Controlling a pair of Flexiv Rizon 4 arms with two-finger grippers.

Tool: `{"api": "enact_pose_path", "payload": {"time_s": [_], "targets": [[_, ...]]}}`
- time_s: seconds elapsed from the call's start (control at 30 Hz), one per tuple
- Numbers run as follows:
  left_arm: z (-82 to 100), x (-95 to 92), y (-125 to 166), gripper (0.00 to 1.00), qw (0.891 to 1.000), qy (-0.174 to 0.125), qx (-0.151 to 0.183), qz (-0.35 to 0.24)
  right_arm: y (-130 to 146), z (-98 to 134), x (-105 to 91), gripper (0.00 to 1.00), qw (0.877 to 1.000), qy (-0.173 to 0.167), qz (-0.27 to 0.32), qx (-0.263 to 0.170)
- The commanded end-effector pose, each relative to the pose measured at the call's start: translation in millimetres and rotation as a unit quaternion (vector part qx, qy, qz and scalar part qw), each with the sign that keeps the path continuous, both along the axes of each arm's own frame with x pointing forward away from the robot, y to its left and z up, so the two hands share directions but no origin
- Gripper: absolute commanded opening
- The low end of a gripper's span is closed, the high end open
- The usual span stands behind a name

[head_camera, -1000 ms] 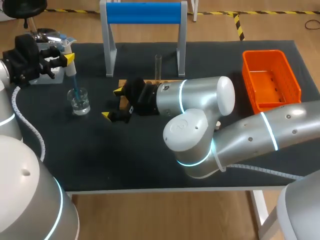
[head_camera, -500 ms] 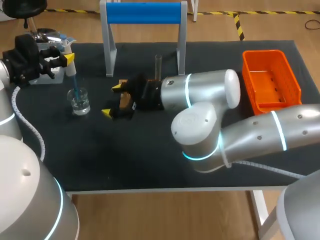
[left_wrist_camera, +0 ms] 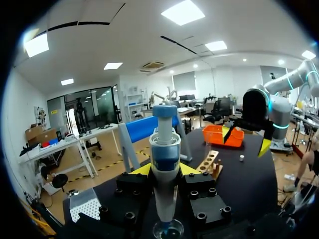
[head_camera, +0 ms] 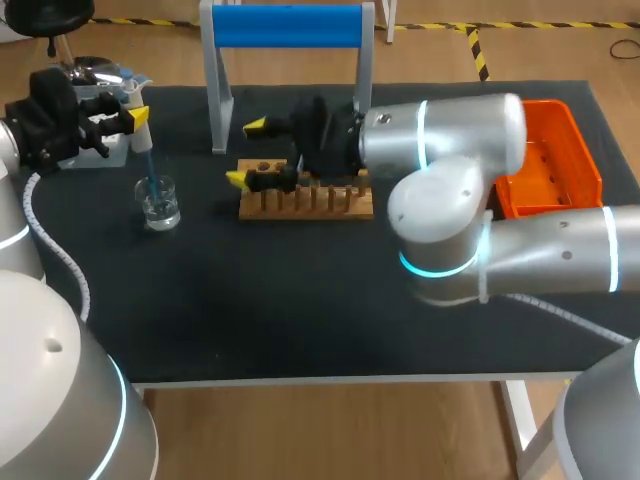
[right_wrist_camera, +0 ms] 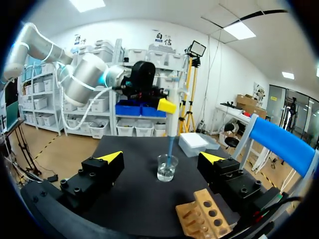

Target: Invert the test tube, pick up the pipette, mount the tip to pipette, aspirate from beaker and dispense into the tube, eject the tip, return the pipette, and cap with the stopper.

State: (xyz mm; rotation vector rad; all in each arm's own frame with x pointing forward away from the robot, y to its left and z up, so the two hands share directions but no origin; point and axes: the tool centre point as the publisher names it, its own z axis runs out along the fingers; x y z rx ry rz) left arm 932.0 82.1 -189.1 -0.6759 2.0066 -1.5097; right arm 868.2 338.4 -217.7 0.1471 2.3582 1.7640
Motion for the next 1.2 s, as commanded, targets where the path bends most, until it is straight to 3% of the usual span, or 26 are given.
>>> {"api": "enact_pose_path", "payload": {"time_s": [0.03, 0.5, 0.93, 1.0, 1.03, 1.13, 1.2], "targets": [[-0.2, -0.3, 0, 0.00, 1.000, -0.001, 0.000, 0.001, -39, 33, -0.9, 1.00, 0.988, 0.040, 0.152, -0.005], [-0.2, -0.3, 0, 0.00, 1.000, -0.001, 0.000, 0.001, -14, 87, 19.7, 1.00, 0.969, 0.030, 0.246, -0.009], [-0.2, -0.3, 0, 0.00, 1.000, -0.001, 0.000, 0.001, 19, 108, 38.3, 1.00, 0.949, 0.031, 0.312, 0.013], [-0.2, -0.3, 0, 0.00, 1.000, -0.001, 0.000, 0.001, 24, 110, 41.3, 0.78, 0.948, 0.029, 0.317, 0.014], [-0.2, -0.3, 0, 0.00, 1.000, -0.001, 0.000, 0.001, 27, 110, 43.3, 0.56, 0.946, 0.031, 0.321, 0.016], [-0.2, -0.3, 0, 0.00, 1.000, -0.001, 0.000, 0.001, 37, 112, 47.1, 0.34, 0.942, 0.033, 0.333, 0.023], [-0.2, -0.3, 0, 0.00, 1.000, -0.001, 0.000, 0.001, 43, 113, 49.3, 0.13, 0.940, 0.034, 0.337, 0.025]]}}
